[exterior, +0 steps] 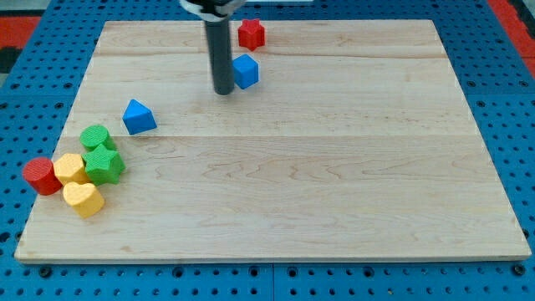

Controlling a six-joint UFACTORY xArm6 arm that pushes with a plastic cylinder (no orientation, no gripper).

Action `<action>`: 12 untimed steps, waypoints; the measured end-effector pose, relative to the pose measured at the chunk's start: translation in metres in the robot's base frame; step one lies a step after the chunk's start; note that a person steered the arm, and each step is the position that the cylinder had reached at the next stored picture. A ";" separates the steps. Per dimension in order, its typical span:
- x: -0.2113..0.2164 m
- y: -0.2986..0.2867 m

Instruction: Slide the blue triangle to the centre of the board

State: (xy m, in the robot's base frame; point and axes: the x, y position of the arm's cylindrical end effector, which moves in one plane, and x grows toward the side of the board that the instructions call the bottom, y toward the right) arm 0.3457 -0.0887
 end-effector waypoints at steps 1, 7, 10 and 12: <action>-0.030 0.018; 0.004 0.139; -0.004 0.099; -0.025 0.088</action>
State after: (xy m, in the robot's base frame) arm 0.3209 -0.0008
